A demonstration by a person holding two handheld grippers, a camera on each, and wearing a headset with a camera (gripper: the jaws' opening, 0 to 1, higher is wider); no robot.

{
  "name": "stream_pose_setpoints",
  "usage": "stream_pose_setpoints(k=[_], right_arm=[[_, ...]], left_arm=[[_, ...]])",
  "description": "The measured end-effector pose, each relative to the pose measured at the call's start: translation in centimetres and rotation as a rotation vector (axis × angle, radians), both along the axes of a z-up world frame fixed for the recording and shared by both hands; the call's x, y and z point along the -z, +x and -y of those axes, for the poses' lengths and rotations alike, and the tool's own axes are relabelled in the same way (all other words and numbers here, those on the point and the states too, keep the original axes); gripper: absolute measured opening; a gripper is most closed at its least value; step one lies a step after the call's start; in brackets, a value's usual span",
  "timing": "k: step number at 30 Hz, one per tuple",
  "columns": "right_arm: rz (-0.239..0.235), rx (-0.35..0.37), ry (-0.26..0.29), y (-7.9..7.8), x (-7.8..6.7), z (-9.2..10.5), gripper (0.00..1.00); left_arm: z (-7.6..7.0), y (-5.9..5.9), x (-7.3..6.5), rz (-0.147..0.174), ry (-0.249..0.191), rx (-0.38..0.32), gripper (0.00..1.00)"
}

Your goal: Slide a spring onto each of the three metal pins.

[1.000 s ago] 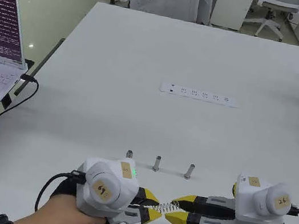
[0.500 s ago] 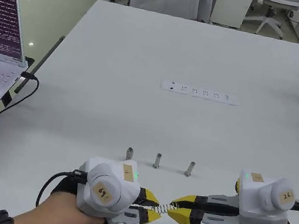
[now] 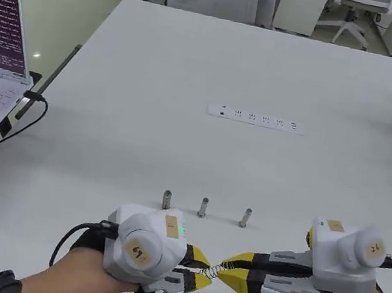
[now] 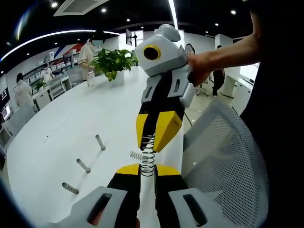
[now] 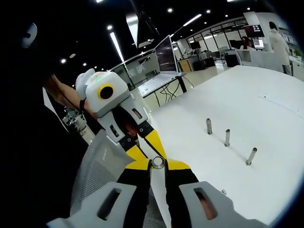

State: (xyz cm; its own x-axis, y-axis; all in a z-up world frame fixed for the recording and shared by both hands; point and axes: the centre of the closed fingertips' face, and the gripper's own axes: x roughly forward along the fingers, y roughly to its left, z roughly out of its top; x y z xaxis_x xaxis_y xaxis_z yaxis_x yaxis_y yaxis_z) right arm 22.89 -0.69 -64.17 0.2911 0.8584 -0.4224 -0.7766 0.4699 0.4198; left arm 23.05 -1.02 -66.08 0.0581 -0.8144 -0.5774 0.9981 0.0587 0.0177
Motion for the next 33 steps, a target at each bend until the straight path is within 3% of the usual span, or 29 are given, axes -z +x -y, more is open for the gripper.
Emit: stream_pose_setpoints(k=[8,13,19,25,33], right_arm=[[0.025,-0.002,-0.047,0.5,-0.9,0.2,0.09],[0.057,-0.014,-0.067,1.1,-2.2,0.5,0.08],[0.099,-0.051,-0.112,1.6,-3.6,0.7,0.08],[0.139,-0.07,-0.127,2.0,-5.3,1.5,0.08],[0.197,-0.166,-0.225,1.8,-6.2,2.1,0.1]], left_arm=[[0.6,0.4,-0.5,-0.004,-0.026,-0.016,0.03],[1.5,0.6,-1.6,-0.031,-0.089,-0.037,0.03],[2.4,1.0,-3.1,-0.038,-0.144,-0.053,0.03],[2.9,1.5,-4.8,-0.017,-0.187,-0.053,0.02],[3.7,1.3,-5.8,0.015,-0.198,-0.019,0.02]])
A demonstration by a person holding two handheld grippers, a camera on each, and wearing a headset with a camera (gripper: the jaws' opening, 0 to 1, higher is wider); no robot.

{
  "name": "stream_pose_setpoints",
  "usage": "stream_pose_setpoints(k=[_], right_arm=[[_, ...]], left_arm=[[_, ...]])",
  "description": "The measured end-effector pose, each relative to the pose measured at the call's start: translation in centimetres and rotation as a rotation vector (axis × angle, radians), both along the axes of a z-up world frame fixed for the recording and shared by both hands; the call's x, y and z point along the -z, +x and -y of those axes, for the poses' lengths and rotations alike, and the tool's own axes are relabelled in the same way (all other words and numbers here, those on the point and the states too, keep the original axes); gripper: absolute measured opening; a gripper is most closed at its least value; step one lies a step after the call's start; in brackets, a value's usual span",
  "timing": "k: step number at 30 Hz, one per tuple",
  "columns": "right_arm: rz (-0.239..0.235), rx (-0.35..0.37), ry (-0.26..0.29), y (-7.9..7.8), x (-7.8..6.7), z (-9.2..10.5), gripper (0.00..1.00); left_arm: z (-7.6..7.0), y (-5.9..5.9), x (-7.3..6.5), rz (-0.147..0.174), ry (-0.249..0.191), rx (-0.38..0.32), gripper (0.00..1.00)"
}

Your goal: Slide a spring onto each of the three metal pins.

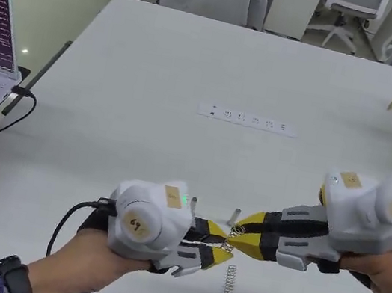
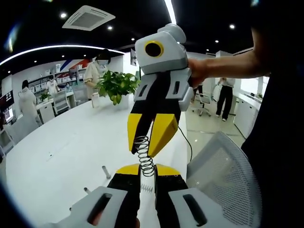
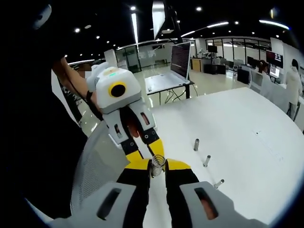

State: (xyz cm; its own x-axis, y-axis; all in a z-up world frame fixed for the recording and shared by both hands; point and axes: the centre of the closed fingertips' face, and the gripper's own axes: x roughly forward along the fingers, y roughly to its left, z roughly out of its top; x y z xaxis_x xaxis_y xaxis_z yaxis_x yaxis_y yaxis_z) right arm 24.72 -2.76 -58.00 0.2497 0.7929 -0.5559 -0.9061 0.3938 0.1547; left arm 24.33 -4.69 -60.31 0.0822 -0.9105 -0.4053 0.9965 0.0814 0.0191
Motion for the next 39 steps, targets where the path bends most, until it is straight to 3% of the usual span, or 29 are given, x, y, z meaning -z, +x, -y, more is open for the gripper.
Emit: stream_pose_setpoints(k=[5,6,8,24,39], right_arm=[[0.007,-0.073,-0.095,-0.4,0.0,0.7,0.14],[0.015,-0.106,-0.15,-0.6,0.3,1.1,0.15],[0.013,-0.143,-0.195,-0.9,0.6,1.4,0.18],[0.052,-0.306,-0.378,-1.2,-0.3,2.2,0.18],[0.066,-0.378,-0.466,-1.2,-0.2,2.7,0.13]], left_arm=[[0.4,-0.4,-0.2,0.009,-0.003,0.02,0.02],[0.5,-0.5,-0.3,0.01,-0.005,0.024,0.02],[0.7,-0.7,-0.4,0.014,-0.006,0.031,0.02],[2.1,-0.7,-1.3,0.033,-0.026,0.064,0.02],[3.1,-0.7,-1.9,0.05,-0.035,0.085,0.02]])
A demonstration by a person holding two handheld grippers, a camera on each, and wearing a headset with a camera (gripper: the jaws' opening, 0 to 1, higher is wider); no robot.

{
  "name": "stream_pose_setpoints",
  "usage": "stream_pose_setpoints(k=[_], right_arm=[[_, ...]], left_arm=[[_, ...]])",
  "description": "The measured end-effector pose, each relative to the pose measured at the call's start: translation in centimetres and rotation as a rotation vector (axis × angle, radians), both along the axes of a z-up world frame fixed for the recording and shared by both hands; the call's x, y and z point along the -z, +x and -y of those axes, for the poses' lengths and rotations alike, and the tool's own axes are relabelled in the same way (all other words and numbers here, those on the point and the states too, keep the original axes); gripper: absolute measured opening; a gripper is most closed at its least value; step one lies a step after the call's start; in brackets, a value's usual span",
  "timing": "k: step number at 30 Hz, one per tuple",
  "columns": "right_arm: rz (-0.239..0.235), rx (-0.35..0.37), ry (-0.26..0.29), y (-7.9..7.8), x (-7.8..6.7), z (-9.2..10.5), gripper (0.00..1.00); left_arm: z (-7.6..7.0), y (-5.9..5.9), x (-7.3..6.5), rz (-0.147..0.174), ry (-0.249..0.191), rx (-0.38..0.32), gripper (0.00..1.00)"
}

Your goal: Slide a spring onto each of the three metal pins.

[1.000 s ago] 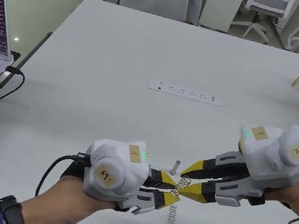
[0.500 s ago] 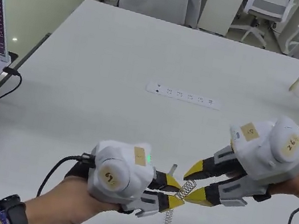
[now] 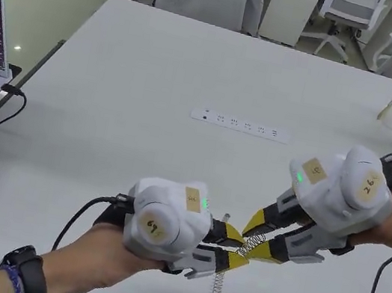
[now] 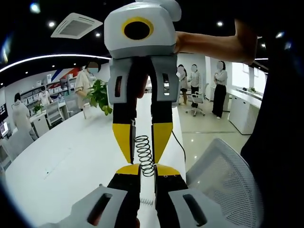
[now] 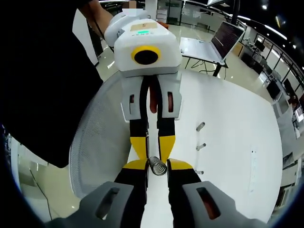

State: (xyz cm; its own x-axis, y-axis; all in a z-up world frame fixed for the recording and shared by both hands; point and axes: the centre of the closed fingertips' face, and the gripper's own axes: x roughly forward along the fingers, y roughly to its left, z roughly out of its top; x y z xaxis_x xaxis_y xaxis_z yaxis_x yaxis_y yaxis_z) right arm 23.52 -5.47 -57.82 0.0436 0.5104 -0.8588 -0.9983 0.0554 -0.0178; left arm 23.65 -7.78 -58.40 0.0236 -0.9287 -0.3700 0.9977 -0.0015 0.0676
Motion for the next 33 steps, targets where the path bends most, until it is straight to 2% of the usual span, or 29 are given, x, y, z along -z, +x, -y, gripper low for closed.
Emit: stream_pose_setpoints(k=[14,20,28,29,31,33], right_arm=[[-0.008,-0.048,-0.043,-0.41,-0.2,0.01,0.09],[0.01,-0.046,-0.044,-0.15,-0.05,-0.01,0.08],[0.01,-0.046,-0.045,-0.09,0.36,-0.06,0.08],[0.008,-0.045,-0.043,-0.09,0.41,-0.08,0.08],[0.01,-0.04,-0.035,0.05,0.44,-0.18,0.08],[0.007,-0.038,-0.033,0.07,0.48,-0.22,0.08]], left_arm=[[0.14,0.09,-0.12,0.018,0.003,0.013,0.02],[0.14,0.39,0.01,0.021,0.001,0.001,0.02],[0.1,0.43,0.37,0.01,0.0,-0.006,0.03],[0.04,0.31,0.47,0.0,0.002,-0.002,0.04],[-0.07,0.35,0.7,0.006,0.011,-0.005,0.06],[-0.2,0.26,0.85,-0.007,0.012,-0.006,0.09]])
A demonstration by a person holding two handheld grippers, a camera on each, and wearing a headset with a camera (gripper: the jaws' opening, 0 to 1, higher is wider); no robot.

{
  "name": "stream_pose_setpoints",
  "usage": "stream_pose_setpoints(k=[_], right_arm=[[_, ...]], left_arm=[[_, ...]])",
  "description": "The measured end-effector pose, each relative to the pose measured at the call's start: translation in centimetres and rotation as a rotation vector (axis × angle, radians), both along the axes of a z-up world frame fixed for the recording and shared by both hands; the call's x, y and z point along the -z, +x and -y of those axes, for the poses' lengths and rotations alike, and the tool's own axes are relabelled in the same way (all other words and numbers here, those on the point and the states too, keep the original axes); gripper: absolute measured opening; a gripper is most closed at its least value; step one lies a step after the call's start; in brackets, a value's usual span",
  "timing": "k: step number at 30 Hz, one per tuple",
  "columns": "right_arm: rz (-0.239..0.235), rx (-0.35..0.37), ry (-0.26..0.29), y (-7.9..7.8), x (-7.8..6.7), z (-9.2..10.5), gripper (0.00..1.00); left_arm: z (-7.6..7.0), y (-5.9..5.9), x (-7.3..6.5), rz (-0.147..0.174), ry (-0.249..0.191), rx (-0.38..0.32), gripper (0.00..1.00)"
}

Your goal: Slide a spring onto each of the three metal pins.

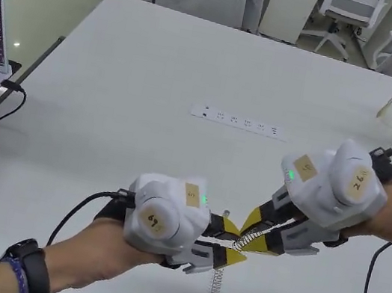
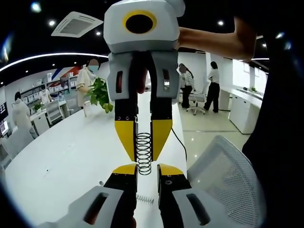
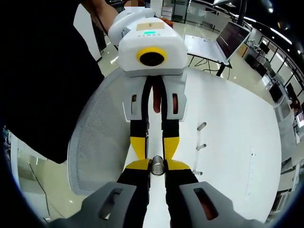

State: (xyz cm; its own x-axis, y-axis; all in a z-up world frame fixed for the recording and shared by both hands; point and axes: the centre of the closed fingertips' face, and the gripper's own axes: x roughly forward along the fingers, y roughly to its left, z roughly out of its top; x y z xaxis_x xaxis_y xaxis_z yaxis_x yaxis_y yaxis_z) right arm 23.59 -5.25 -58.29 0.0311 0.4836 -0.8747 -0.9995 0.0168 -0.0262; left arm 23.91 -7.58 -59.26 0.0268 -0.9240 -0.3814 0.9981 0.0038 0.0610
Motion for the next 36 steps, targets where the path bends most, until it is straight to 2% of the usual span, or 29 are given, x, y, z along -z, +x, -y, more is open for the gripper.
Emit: stream_pose_setpoints(k=[6,8,13,18,22,27,33,36], right_arm=[[0.005,0.007,-0.005,0.4,0.4,0.2,0.08],[0.011,0.031,-0.003,0.8,0.7,0.4,0.08],[0.009,0.051,-0.012,0.9,1.6,1.0,0.08],[-0.002,0.073,-0.016,1.0,2.5,1.4,0.08],[0.004,0.104,-0.023,1.6,3.1,1.8,0.08],[0.001,0.135,-0.032,2.2,4.0,2.3,0.08],[-0.004,0.167,-0.034,2.7,5.0,2.7,0.08],[-0.012,0.174,-0.034,2.9,5.3,2.7,0.08]], left_arm=[[-0.7,-0.1,0.7,-0.012,0.016,-0.009,0.14],[-1.1,0.1,1.1,-0.016,0.024,-0.019,0.16],[-2.2,0.5,2.1,-0.051,0.034,-0.053,0.19],[-4.2,1.1,3.3,-0.089,0.049,-0.112,0.22],[-5.9,1.7,4.1,-0.092,0.071,-0.153,0.27],[-8.0,2.5,5.2,-0.115,0.089,-0.214,0.31],[-10.6,3.3,6.0,-0.141,0.103,-0.293,0.37],[-11.6,3.7,5.8,-0.161,0.086,-0.335,0.4]])
